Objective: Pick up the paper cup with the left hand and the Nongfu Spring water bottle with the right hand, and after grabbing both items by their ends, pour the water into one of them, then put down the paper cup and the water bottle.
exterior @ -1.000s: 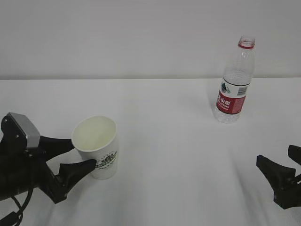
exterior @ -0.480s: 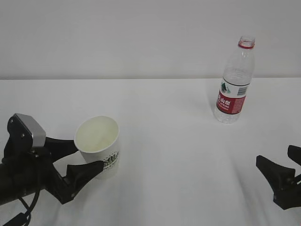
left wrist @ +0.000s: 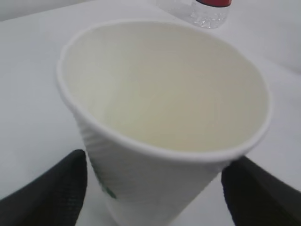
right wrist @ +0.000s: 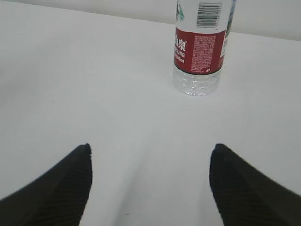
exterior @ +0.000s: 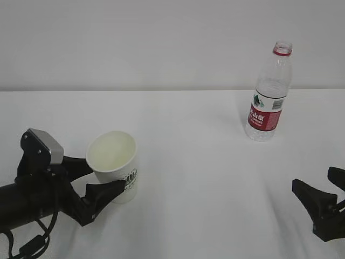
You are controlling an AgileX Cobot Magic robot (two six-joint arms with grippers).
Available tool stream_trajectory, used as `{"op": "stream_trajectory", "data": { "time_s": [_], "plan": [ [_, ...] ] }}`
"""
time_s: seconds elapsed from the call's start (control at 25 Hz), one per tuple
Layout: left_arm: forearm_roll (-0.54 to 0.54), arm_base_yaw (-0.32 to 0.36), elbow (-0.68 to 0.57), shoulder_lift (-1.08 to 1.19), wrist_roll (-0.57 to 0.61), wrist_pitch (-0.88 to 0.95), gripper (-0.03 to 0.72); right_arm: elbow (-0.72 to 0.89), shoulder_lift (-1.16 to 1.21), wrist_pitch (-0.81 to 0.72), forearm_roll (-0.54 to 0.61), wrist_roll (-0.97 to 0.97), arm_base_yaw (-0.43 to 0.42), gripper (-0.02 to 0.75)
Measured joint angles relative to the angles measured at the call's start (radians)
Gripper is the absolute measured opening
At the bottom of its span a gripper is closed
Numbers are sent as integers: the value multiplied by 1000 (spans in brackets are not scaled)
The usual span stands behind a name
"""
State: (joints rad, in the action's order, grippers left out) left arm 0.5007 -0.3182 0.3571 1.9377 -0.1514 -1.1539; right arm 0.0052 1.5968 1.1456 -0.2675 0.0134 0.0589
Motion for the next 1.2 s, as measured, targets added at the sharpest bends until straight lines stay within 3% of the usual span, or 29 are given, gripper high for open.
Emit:
{"op": "stream_trajectory", "data": {
  "time_s": [0.2,0.64,1.2],
  "plan": [
    [-22,-33,44,23,0,0,657,0,0,0,0,0,0,587],
    [-39,-37,141,75,-4,0,648,0,26,0,-1,0,0,587],
    [-17,-37,145,115,-15,2,652,0,29,2,-4,0,0,587]
  ]
}}
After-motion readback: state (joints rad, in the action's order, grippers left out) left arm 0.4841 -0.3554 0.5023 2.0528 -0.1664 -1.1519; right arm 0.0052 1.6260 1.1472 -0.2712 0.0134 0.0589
